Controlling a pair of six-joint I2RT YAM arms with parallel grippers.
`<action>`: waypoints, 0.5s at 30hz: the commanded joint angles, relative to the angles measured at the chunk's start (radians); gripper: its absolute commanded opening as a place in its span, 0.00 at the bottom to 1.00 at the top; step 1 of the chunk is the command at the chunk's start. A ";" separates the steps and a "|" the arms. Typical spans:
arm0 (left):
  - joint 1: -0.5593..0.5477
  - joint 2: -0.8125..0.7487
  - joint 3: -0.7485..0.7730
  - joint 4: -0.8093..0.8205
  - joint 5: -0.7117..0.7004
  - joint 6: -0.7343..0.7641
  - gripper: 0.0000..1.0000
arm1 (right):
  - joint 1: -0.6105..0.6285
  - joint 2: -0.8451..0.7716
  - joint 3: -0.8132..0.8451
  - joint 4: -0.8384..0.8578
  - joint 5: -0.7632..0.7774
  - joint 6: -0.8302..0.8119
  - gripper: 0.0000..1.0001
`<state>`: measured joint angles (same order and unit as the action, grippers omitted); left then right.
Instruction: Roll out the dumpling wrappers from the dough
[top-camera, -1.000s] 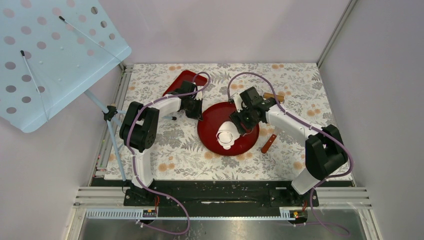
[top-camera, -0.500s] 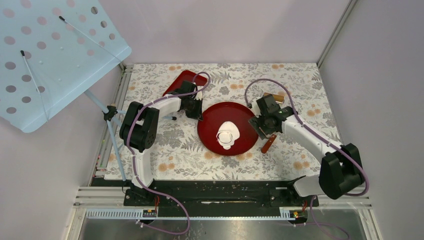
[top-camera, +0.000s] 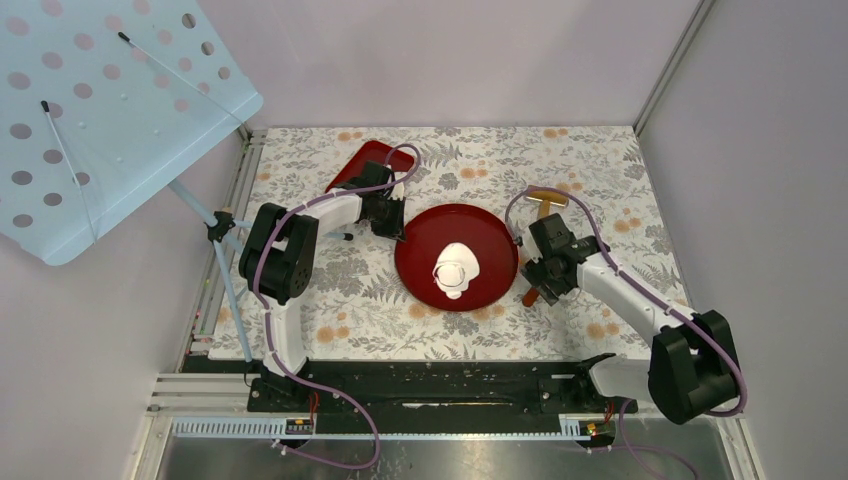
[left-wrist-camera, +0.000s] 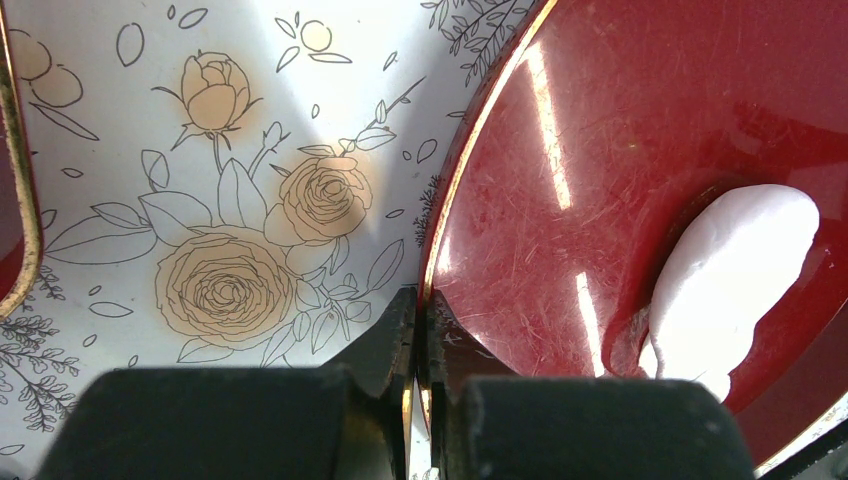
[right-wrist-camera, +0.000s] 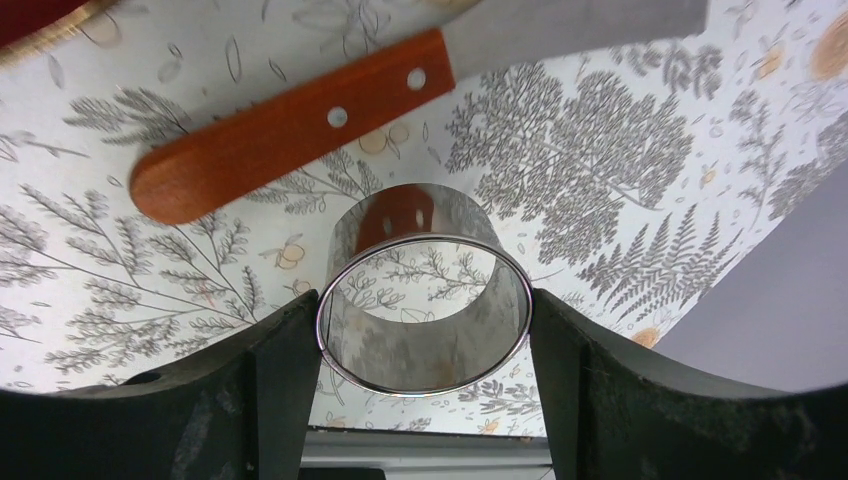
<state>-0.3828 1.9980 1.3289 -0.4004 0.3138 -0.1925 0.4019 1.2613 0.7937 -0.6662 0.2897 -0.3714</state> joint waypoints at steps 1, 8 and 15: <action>0.000 0.038 -0.026 -0.014 -0.009 -0.007 0.00 | -0.042 0.004 -0.032 0.005 0.009 -0.039 0.62; 0.002 0.029 -0.029 -0.014 -0.008 -0.005 0.00 | -0.130 0.011 -0.056 0.023 -0.046 -0.071 0.62; 0.002 0.033 -0.028 -0.014 -0.005 -0.007 0.00 | -0.140 -0.011 -0.052 0.040 -0.065 -0.051 0.63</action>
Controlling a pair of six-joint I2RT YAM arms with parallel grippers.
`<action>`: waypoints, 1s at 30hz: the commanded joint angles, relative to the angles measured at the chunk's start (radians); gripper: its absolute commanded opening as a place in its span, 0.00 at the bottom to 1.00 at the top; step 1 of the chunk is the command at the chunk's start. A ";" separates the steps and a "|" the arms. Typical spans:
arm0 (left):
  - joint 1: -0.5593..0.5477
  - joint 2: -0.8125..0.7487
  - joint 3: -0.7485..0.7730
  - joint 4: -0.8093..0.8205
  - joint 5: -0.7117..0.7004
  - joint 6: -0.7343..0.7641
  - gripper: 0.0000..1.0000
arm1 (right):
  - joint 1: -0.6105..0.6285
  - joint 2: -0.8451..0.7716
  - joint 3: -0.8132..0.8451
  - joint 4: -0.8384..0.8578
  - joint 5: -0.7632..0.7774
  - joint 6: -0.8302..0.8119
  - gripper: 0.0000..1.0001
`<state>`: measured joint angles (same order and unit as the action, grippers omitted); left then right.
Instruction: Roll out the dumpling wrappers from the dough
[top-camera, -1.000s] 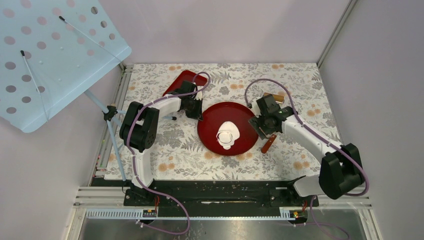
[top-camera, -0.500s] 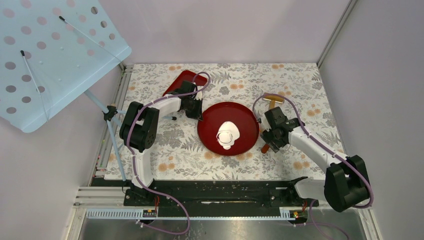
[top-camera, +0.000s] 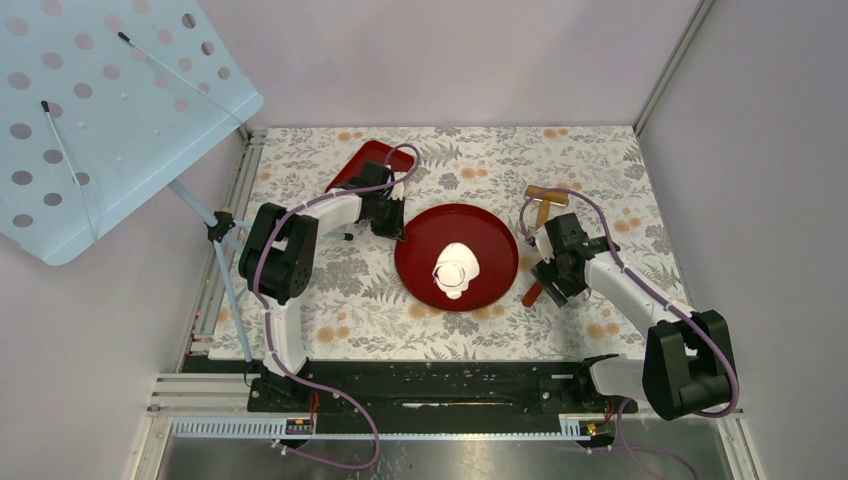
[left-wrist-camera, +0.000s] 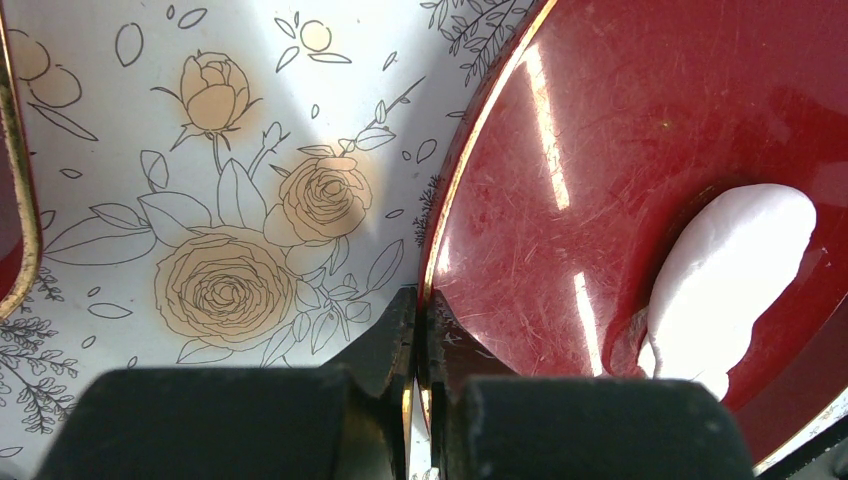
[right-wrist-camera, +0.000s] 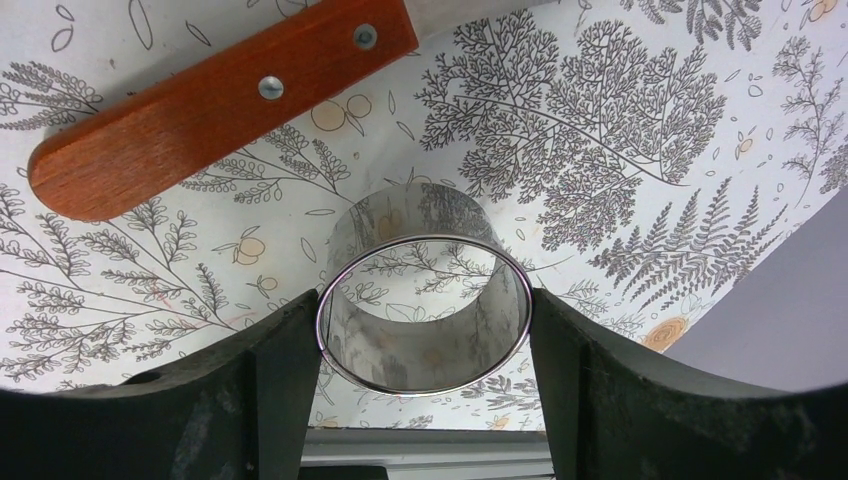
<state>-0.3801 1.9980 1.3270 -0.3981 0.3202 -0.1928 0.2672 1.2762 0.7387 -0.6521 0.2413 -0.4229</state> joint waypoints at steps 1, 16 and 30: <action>0.000 0.032 -0.027 -0.016 -0.012 -0.007 0.00 | -0.006 -0.016 0.002 0.034 -0.004 0.002 0.63; 0.001 0.035 -0.025 -0.016 -0.012 -0.010 0.12 | -0.040 0.035 0.076 -0.023 -0.012 0.061 0.89; 0.004 -0.017 -0.102 0.033 -0.163 -0.182 0.00 | -0.040 0.150 0.281 -0.051 -0.228 0.362 0.84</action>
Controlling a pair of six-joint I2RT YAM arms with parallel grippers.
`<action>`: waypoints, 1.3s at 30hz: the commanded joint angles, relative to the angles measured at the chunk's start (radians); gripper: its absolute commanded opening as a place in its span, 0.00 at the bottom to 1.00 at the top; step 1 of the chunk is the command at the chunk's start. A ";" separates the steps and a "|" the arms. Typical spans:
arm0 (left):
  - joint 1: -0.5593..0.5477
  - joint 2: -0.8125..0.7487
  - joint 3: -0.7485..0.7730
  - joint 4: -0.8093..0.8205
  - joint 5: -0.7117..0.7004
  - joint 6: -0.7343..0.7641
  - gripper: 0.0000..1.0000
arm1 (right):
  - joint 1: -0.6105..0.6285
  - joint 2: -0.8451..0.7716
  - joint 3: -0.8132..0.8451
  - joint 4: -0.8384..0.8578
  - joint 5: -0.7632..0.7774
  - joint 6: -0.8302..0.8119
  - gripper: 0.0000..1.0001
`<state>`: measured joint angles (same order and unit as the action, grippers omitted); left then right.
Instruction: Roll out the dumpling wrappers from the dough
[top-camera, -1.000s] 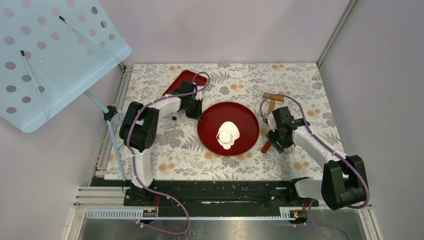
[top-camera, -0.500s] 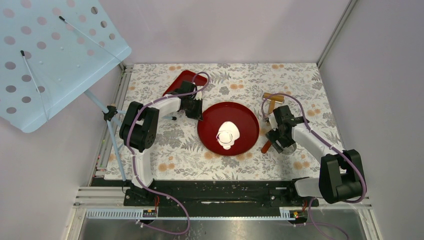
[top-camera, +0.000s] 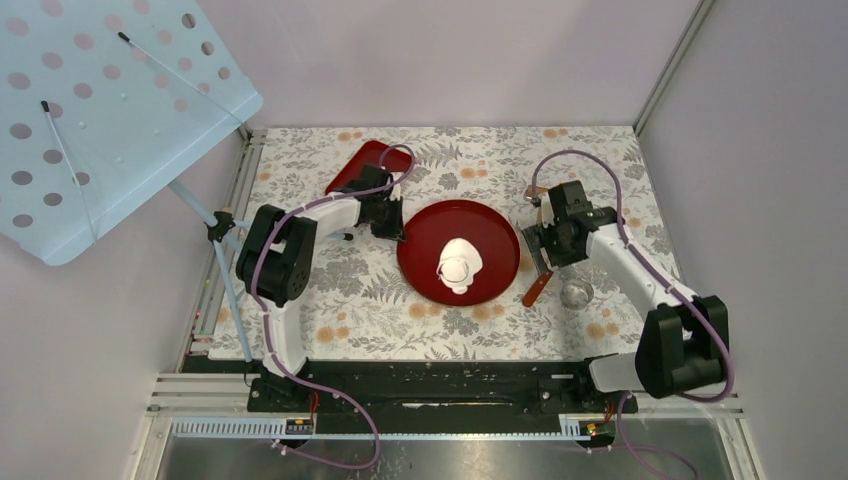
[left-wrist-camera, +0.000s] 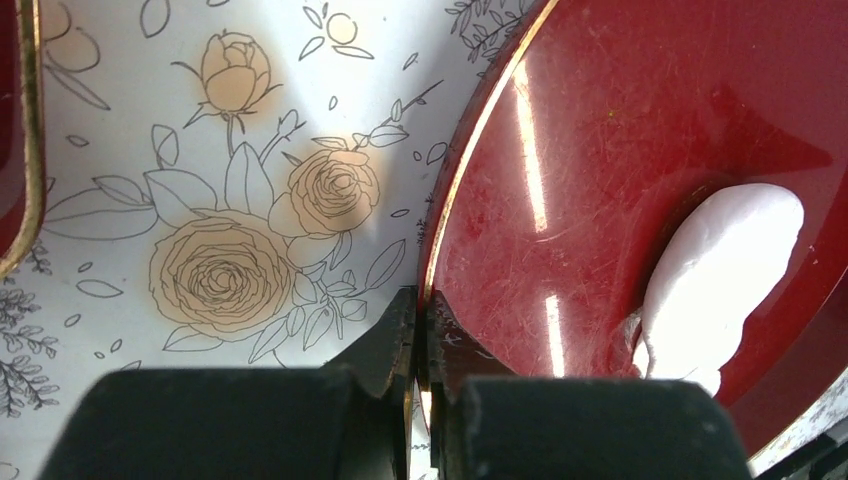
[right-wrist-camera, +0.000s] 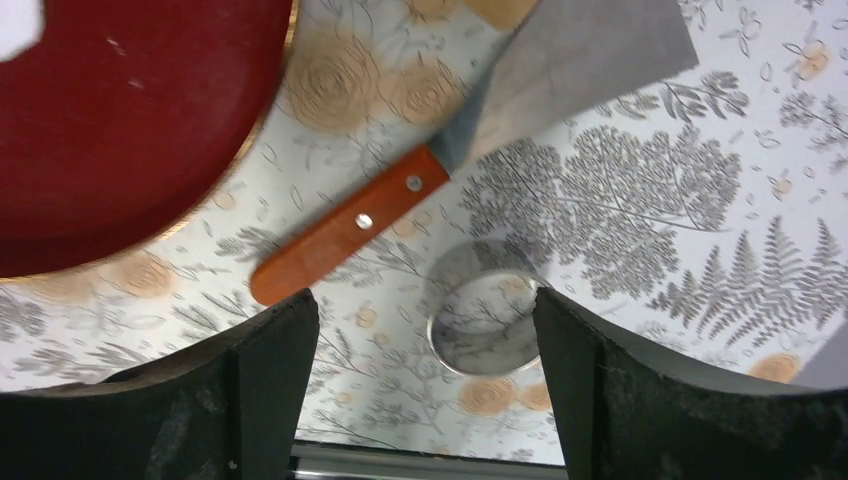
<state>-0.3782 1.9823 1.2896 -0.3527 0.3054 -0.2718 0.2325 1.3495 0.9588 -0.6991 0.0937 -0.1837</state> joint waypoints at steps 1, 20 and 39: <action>0.005 -0.011 -0.073 -0.016 -0.174 -0.126 0.00 | -0.005 0.102 0.066 0.001 -0.072 0.130 0.84; 0.007 -0.240 -0.134 0.119 -0.266 -0.071 0.88 | -0.006 0.345 0.082 0.015 -0.087 0.273 0.68; -0.025 0.084 0.151 -0.119 -0.365 0.029 0.69 | 0.008 0.395 0.121 -0.047 -0.088 0.319 0.60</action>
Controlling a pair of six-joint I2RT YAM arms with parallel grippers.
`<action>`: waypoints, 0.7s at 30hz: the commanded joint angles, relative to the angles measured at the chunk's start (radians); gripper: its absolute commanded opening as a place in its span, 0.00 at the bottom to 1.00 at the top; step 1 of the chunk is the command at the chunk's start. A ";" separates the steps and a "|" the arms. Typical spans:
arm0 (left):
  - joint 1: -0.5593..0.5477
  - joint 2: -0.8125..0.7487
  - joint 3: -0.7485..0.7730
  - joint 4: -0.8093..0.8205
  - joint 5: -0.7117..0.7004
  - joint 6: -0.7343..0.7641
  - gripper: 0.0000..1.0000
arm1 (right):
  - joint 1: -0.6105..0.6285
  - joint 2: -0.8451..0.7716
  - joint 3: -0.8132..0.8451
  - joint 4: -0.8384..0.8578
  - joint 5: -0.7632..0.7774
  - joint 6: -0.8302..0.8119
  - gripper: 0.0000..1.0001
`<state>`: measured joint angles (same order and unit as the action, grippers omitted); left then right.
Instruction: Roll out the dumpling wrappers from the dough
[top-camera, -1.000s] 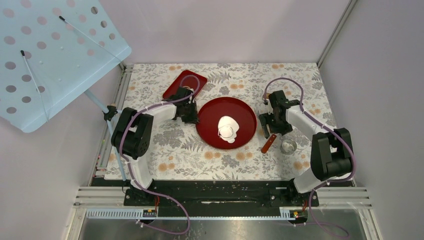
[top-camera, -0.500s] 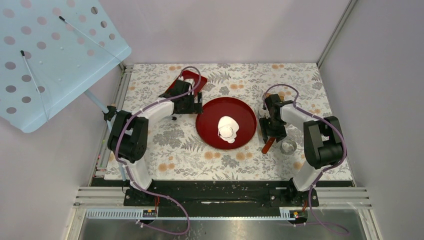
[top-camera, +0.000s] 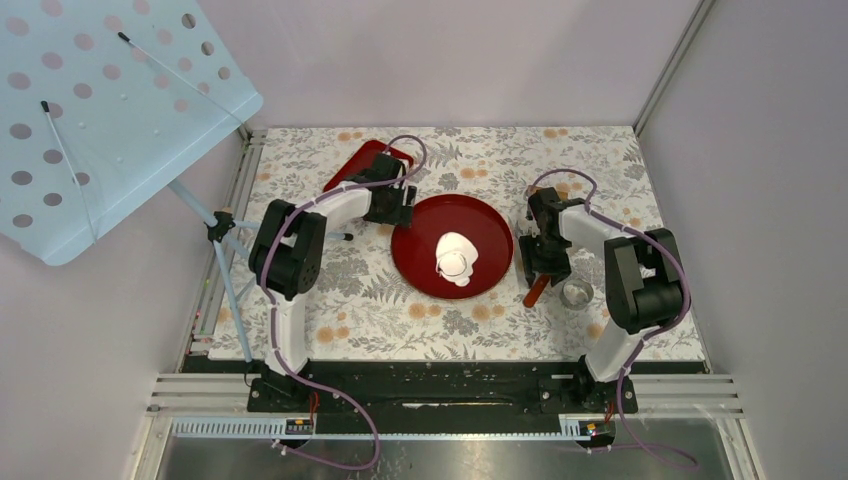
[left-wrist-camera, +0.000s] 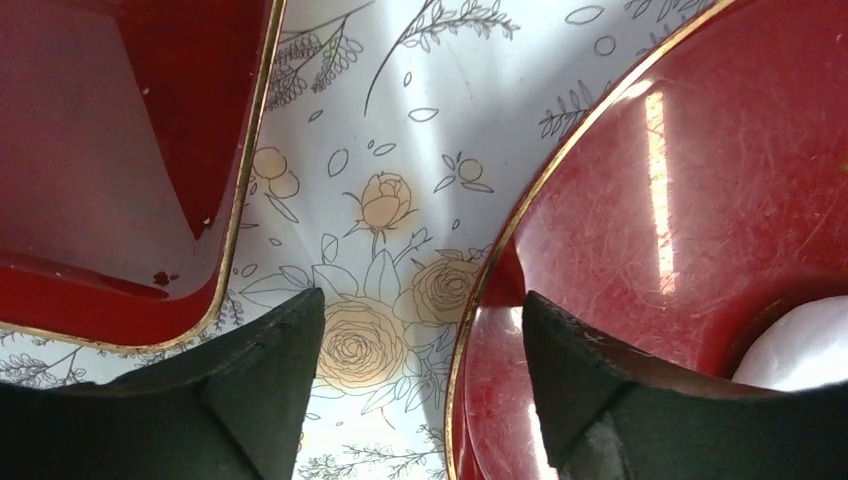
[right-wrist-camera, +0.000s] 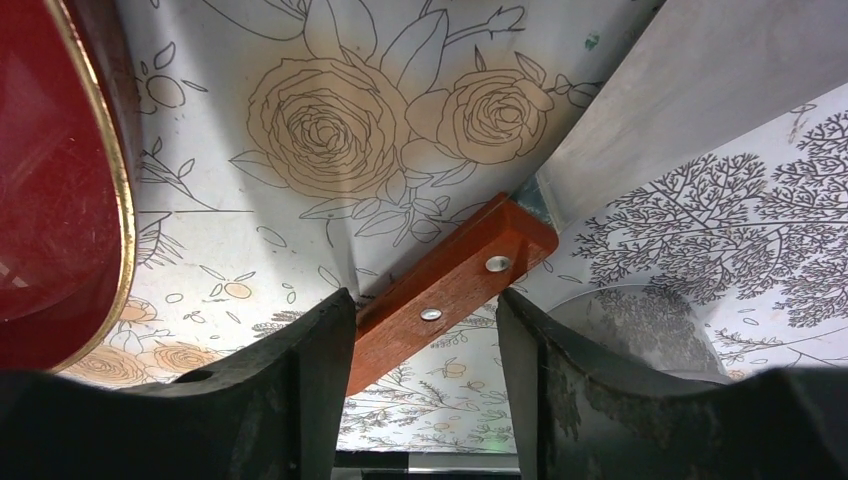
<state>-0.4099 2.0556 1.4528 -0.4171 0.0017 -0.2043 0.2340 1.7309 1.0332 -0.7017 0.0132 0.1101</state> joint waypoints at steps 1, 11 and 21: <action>0.006 0.007 -0.025 -0.054 -0.062 -0.053 0.63 | 0.009 0.019 0.051 -0.052 -0.005 0.024 0.58; 0.001 -0.076 -0.189 -0.038 0.030 -0.244 0.19 | -0.006 0.011 0.050 -0.037 0.025 0.024 0.08; -0.010 -0.175 -0.282 0.007 0.083 -0.341 0.00 | -0.014 -0.129 0.086 -0.050 0.103 -0.026 0.00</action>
<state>-0.4110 1.9003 1.2098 -0.3550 0.0570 -0.5030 0.2214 1.6939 1.0893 -0.7403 0.0719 0.1089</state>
